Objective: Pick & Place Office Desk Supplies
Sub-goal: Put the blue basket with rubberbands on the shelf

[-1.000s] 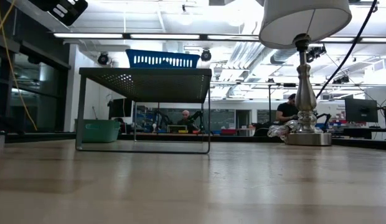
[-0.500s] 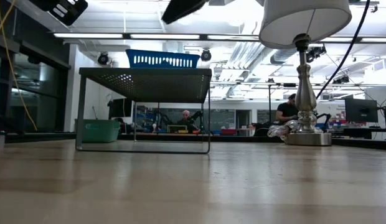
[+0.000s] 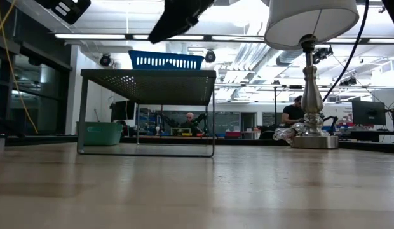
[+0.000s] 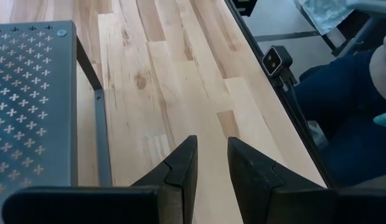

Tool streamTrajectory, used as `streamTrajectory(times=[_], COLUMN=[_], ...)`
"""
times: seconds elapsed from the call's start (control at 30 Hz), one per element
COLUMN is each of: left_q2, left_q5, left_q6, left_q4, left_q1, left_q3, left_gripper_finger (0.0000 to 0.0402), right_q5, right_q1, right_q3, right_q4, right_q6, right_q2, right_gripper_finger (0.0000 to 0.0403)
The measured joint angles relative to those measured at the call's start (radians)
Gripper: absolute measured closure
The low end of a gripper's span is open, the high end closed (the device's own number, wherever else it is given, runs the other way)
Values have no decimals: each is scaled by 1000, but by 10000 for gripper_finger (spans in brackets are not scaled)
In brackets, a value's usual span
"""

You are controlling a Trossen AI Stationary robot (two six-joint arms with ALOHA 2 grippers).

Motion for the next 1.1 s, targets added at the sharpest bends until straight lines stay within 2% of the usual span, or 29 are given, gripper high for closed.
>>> streamTrajectory(times=[0.2,0.5,1.1], left_q2=[0,0,0], left_q5=[0,0,0], left_q6=[0,0,0], left_q4=[3,2,2], left_q1=[0,0,0], left_q3=[0,0,0], left_gripper_finger=[319,319,319], right_q5=[-30,-18,-10], right_q1=[-1,0,-2], right_q3=[-1,1,0], right_q4=[25,99,62], right_q6=[0,38,61], right_q2=[16,25,60], right_gripper_finger=[255,255,255])
